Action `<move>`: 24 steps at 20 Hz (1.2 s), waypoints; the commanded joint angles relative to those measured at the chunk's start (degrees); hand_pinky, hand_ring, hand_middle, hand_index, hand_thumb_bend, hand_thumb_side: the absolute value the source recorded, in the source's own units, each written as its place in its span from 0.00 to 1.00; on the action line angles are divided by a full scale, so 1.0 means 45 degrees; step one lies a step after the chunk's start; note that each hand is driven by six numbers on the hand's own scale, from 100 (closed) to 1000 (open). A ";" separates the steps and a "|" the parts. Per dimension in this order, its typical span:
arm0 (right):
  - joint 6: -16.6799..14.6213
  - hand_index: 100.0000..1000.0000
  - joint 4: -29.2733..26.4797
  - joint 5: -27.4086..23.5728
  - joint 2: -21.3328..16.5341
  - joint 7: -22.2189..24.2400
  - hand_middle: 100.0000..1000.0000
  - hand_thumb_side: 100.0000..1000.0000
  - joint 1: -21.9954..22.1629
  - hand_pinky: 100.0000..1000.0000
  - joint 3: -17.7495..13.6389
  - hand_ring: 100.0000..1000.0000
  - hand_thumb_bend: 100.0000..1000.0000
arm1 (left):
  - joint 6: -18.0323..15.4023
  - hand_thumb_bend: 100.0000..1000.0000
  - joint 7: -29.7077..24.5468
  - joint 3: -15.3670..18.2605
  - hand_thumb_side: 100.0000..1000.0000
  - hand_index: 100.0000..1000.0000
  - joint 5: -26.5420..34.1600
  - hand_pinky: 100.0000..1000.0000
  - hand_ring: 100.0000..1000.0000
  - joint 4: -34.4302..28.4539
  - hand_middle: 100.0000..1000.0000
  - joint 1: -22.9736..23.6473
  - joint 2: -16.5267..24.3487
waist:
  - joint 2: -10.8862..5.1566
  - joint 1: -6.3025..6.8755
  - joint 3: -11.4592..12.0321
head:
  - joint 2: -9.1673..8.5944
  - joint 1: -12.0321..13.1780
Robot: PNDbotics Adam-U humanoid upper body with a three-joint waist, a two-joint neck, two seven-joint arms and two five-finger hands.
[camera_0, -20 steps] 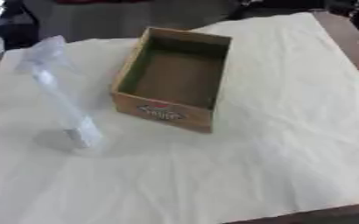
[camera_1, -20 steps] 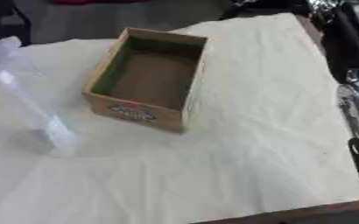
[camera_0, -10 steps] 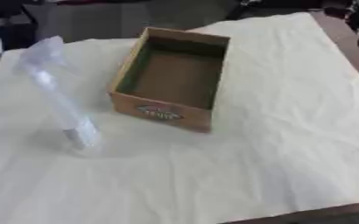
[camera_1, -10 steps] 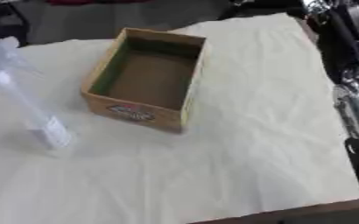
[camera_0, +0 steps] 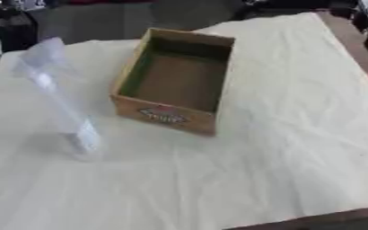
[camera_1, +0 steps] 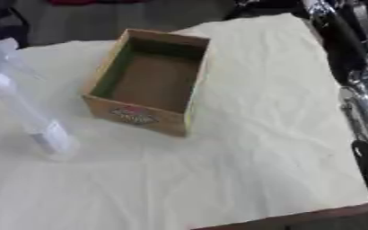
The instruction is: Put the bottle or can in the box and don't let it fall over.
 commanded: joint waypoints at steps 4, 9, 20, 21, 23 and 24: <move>-0.0021 0.86 -0.0138 -0.0058 -0.0430 -0.0068 0.80 0.65 -0.0105 0.85 -0.0129 0.83 0.00 | 0.0191 0.41 -0.0099 0.0422 0.62 0.89 0.0445 0.93 0.85 -0.1234 0.89 0.0653 0.1328 | -0.0310 -0.0082 0.0054 | -0.0164 0.0029; -0.0013 0.86 -0.0137 -0.0060 -0.0442 -0.0055 0.80 0.65 -0.0091 0.85 -0.0114 0.83 0.00 | 0.0265 0.43 -0.0253 0.0483 0.58 0.88 0.0619 0.93 0.85 -0.1832 0.89 0.1176 0.1763 | -0.0305 -0.0098 0.0103 | -0.0195 0.0033; 0.0006 0.86 -0.0133 -0.0058 -0.0416 -0.0045 0.80 0.65 -0.0054 0.85 -0.0104 0.83 0.00 | 0.0570 0.52 -0.0674 0.0289 0.52 0.86 0.0130 0.91 0.82 -0.2107 0.86 0.1400 0.1925 | -0.0264 -0.0110 0.0071 | -0.0170 0.0112; 0.0006 0.86 -0.0133 -0.0058 -0.0414 -0.0045 0.80 0.65 -0.0045 0.85 -0.0105 0.83 0.00 | 0.0591 0.53 -0.0705 0.0250 0.50 0.86 0.0020 0.91 0.82 -0.2062 0.86 0.1375 0.1889 | -0.0262 -0.0117 0.0062 | -0.0171 0.0117; 0.0003 0.86 -0.0135 -0.0057 -0.0414 -0.0050 0.79 0.65 -0.0031 0.85 -0.0116 0.83 0.00 | 0.0617 0.53 -0.0715 0.0203 0.48 0.85 -0.0121 0.90 0.81 -0.1973 0.85 0.1322 0.1811 | -0.0257 -0.0126 0.0046 | -0.0171 0.0134; 0.0004 0.86 -0.0134 -0.0059 -0.0410 -0.0054 0.79 0.65 -0.0026 0.85 -0.0120 0.83 0.00 | 0.0620 0.53 -0.0712 0.0182 0.47 0.85 -0.0162 0.90 0.81 -0.1927 0.85 0.1306 0.1774 | -0.0253 -0.0127 0.0039 | -0.0169 0.0146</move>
